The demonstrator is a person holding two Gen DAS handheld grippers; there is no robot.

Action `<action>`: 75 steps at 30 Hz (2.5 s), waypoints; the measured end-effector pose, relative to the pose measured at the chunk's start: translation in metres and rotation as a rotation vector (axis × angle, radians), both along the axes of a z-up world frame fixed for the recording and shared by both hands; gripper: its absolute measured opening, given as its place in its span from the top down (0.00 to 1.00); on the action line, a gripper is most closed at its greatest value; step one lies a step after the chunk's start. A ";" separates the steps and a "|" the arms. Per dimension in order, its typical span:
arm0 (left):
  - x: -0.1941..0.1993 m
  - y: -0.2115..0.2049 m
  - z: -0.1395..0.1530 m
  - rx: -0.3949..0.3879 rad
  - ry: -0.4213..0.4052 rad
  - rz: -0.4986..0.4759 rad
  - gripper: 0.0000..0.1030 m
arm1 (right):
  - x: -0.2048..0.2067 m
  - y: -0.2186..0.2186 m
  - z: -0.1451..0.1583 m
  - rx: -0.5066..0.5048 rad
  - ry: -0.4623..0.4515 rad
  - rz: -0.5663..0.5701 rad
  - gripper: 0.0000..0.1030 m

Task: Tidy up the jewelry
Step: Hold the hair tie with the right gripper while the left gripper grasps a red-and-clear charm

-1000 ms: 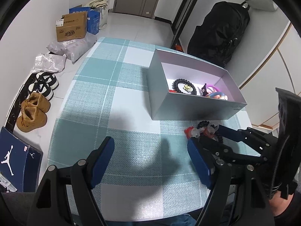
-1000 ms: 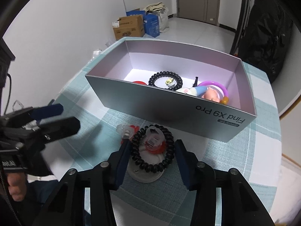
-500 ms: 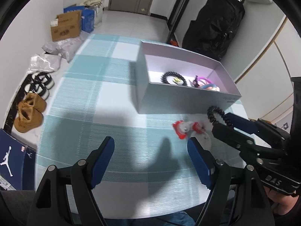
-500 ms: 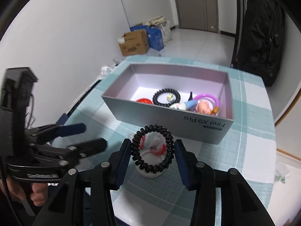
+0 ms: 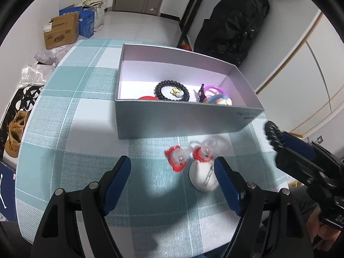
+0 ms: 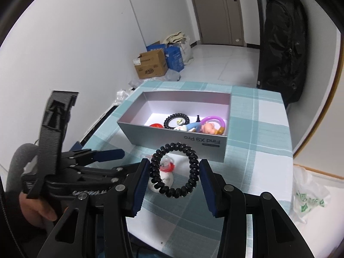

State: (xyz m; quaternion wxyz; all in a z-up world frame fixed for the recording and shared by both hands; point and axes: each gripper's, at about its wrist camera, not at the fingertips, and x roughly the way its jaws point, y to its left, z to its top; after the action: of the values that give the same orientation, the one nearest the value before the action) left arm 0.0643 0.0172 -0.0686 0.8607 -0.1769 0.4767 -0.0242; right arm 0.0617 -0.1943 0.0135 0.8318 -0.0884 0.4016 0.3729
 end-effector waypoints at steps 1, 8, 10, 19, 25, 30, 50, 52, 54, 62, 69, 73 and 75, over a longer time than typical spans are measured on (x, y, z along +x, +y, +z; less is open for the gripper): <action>0.001 0.000 0.000 -0.003 -0.002 0.004 0.26 | 0.000 -0.003 0.003 0.010 -0.004 0.002 0.56; 0.008 -0.006 -0.006 -0.016 0.014 -0.013 0.35 | 0.002 -0.018 0.011 0.045 0.002 -0.010 0.56; 0.009 -0.009 -0.006 0.001 0.010 -0.019 0.37 | 0.004 -0.022 0.012 0.057 0.009 -0.016 0.56; 0.009 -0.008 -0.006 0.004 0.013 -0.008 0.50 | 0.008 -0.029 0.014 0.076 0.032 -0.026 0.56; 0.011 -0.006 -0.006 -0.020 0.012 -0.019 0.60 | 0.012 -0.030 0.011 0.075 0.055 -0.043 0.56; 0.011 -0.010 -0.005 -0.030 -0.002 -0.054 0.74 | 0.012 -0.028 0.008 0.067 0.058 -0.039 0.56; -0.005 -0.009 0.003 -0.004 -0.004 -0.124 0.86 | 0.013 -0.010 -0.007 0.023 0.071 -0.041 0.56; -0.006 -0.009 0.004 -0.003 -0.005 -0.129 0.86 | 0.013 -0.007 -0.009 0.021 0.074 -0.035 0.56; -0.008 -0.007 0.005 -0.009 -0.007 -0.129 0.86 | 0.012 -0.002 -0.010 0.017 0.074 -0.027 0.56; -0.016 0.001 0.017 -0.018 -0.047 -0.102 0.86 | 0.006 0.013 -0.007 0.037 0.060 0.020 0.56; -0.019 0.010 0.029 -0.055 -0.086 -0.079 0.86 | 0.013 0.019 0.000 0.087 0.078 0.006 0.56; -0.025 0.013 0.044 -0.055 -0.137 -0.079 0.86 | 0.019 0.023 0.006 0.115 0.074 0.012 0.56; -0.023 0.016 0.050 -0.057 -0.154 -0.069 0.86 | 0.023 0.025 0.007 0.127 0.083 0.008 0.56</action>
State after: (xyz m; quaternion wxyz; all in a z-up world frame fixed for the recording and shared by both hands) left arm 0.0415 0.0336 -0.0186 0.8881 -0.1826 0.4140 -0.0808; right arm 0.0843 -0.1697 0.0204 0.8167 -0.0216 0.4111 0.4044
